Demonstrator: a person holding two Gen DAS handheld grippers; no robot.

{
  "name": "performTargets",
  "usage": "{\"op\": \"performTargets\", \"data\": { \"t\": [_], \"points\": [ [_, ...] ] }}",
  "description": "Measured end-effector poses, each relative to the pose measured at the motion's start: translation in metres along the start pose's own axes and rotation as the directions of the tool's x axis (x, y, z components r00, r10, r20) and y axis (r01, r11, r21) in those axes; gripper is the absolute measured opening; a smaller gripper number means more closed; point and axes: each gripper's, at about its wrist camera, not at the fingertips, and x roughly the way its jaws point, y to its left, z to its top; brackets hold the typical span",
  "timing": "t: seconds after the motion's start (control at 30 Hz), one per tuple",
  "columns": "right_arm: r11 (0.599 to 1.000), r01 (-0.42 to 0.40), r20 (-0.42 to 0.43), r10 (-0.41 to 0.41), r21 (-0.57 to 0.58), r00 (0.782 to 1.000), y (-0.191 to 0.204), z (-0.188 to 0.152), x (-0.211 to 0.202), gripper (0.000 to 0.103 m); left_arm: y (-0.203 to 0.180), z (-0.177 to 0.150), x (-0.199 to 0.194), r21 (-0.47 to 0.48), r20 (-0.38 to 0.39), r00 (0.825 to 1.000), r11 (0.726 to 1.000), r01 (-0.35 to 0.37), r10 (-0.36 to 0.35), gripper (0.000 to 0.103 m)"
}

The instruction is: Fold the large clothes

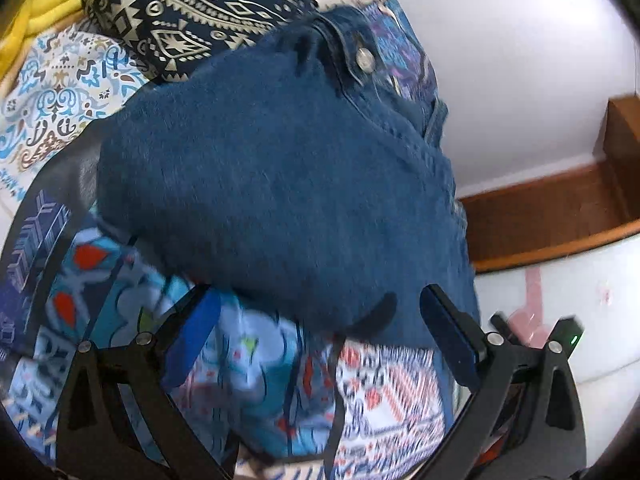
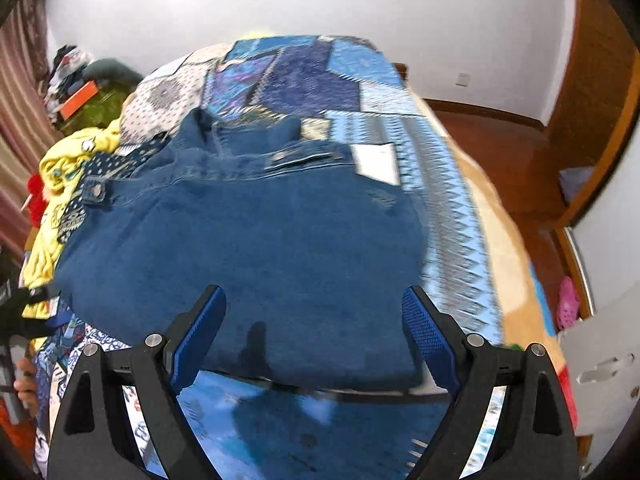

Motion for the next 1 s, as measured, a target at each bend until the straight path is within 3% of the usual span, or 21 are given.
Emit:
{"op": "performTargets", "data": {
  "t": [0.27, 0.33, 0.43, 0.5, 0.57, 0.7, 0.8, 0.9, 1.0],
  "points": [
    [0.998, 0.008, -0.075, -0.012, -0.061, 0.997, 0.022, -0.008, 0.036, 0.088, 0.036, 0.035, 0.014, -0.141, 0.117, 0.99, 0.985, 0.1, -0.083, 0.094],
    [0.998, 0.009, -0.069, -0.014, -0.059, 0.997, 0.021, -0.009, 0.036, 0.088, 0.039, 0.039, 0.014, -0.145, 0.15, 0.985, 0.984, 0.107, -0.086, 0.088],
    [0.999, 0.002, -0.08, -0.006, -0.047, 0.997, 0.019, -0.007, 0.037, 0.088, 0.033, 0.041, 0.007, -0.127, 0.197, 0.978, 0.987, 0.097, -0.07, 0.065],
    [0.999, 0.005, -0.091, -0.009, -0.048, 0.996, 0.02, -0.005, 0.038, 0.088, 0.026, 0.041, -0.004, -0.096, 0.241, 0.969, 0.992, 0.084, -0.058, 0.048],
    [0.999, 0.008, -0.101, -0.014, -0.054, 0.995, 0.023, -0.001, 0.039, 0.088, 0.016, 0.044, -0.018, -0.056, 0.281, 0.957, 0.994, 0.092, -0.073, 0.04],
    [0.999, -0.028, -0.097, 0.024, -0.041, 0.995, 0.036, 0.011, 0.039, 0.088, -0.02, 0.05, -0.033, 0.051, 0.322, 0.946, 0.999, 0.018, -0.034, 0.035],
    [0.993, -0.114, -0.075, 0.113, -0.011, 0.991, 0.053, 0.023, 0.035, 0.088, -0.064, 0.053, -0.041, 0.157, 0.36, 0.932, 0.987, -0.019, -0.039, 0.034],
    [0.984, -0.176, -0.051, 0.176, -0.001, 0.983, 0.074, 0.029, 0.037, 0.088, -0.108, 0.052, -0.047, 0.269, 0.378, 0.923, 0.963, -0.032, -0.074, 0.034],
    [0.98, -0.196, -0.083, 0.194, -0.023, 0.978, 0.094, 0.026, 0.054, 0.088, -0.147, 0.049, -0.042, 0.356, 0.378, 0.921, 0.933, -0.056, -0.089, 0.033]
  ]
}}
